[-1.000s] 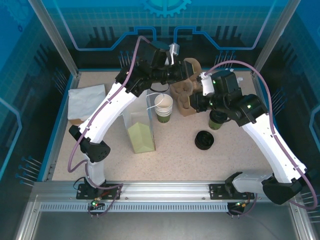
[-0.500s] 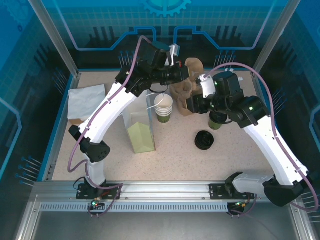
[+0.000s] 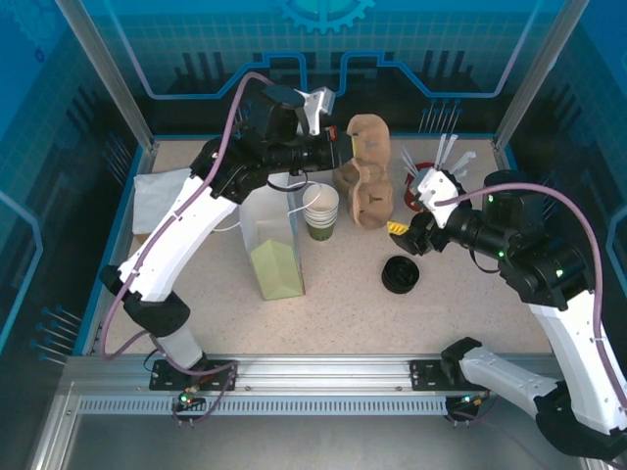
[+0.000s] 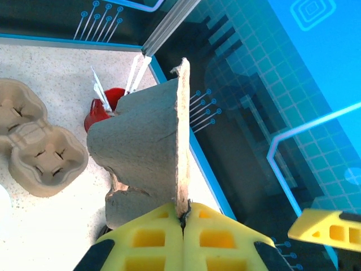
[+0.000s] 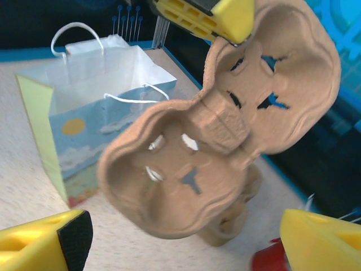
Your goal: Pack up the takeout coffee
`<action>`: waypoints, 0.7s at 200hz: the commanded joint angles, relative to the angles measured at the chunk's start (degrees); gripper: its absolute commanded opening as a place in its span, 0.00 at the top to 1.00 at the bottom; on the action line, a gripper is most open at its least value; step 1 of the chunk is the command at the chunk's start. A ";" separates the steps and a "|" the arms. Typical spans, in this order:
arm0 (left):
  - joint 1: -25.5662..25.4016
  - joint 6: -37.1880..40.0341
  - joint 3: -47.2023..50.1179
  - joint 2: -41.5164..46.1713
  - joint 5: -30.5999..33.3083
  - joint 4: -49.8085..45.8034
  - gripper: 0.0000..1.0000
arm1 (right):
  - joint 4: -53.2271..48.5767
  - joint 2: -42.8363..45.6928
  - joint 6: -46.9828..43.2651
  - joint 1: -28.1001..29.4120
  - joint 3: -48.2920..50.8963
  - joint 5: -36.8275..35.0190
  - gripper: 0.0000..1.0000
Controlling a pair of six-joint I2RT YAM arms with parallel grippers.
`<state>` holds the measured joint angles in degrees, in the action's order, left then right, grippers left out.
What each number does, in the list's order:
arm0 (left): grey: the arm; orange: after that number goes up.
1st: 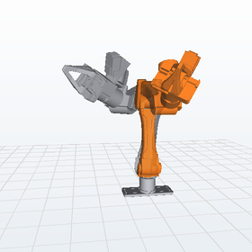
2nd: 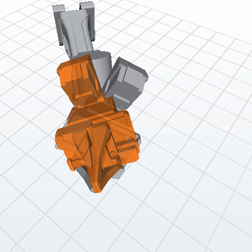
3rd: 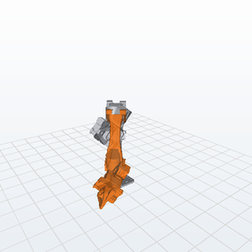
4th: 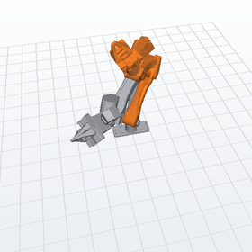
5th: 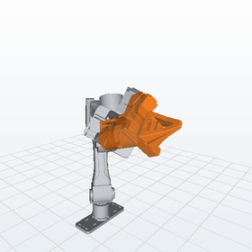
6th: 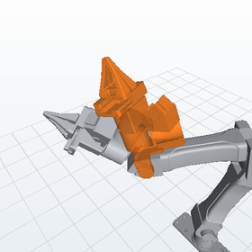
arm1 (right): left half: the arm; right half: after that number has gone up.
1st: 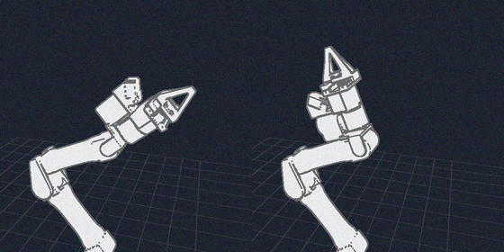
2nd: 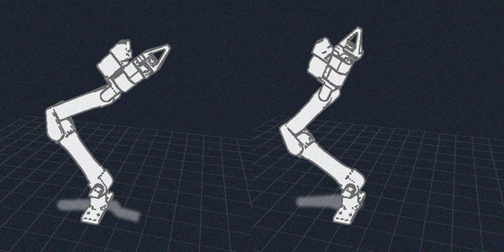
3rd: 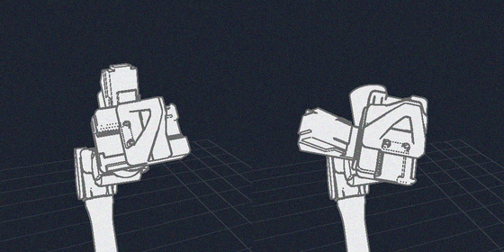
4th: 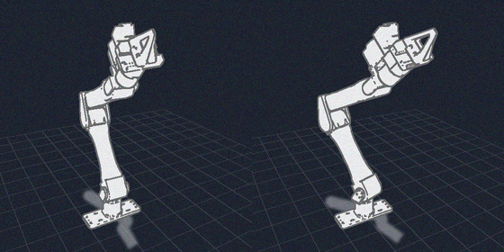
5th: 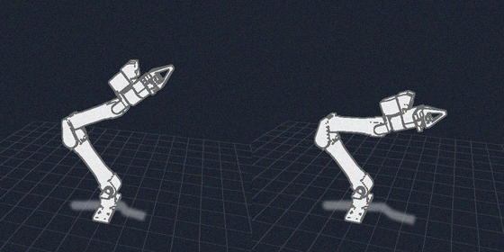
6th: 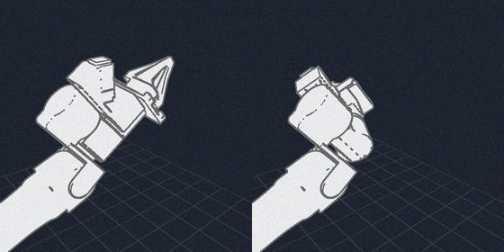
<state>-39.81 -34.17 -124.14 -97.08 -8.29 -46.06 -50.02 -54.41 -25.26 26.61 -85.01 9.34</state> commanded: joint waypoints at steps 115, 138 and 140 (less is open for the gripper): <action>-0.38 -2.57 7.77 4.71 -5.01 4.04 1.00 | 2.84 -15.09 -30.45 8.99 -6.12 -11.98 0.21; -0.37 -2.57 7.81 4.86 -5.15 3.88 1.00 | 2.34 -16.75 -30.47 8.92 -6.80 -12.34 0.31; -0.38 -2.57 7.80 4.87 -5.15 3.79 1.00 | 2.31 -16.84 -30.47 8.90 -6.82 -12.38 0.32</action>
<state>-39.83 -36.07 -117.14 -94.21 -11.88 -43.40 -47.51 -69.97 -54.74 34.85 -89.69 -1.96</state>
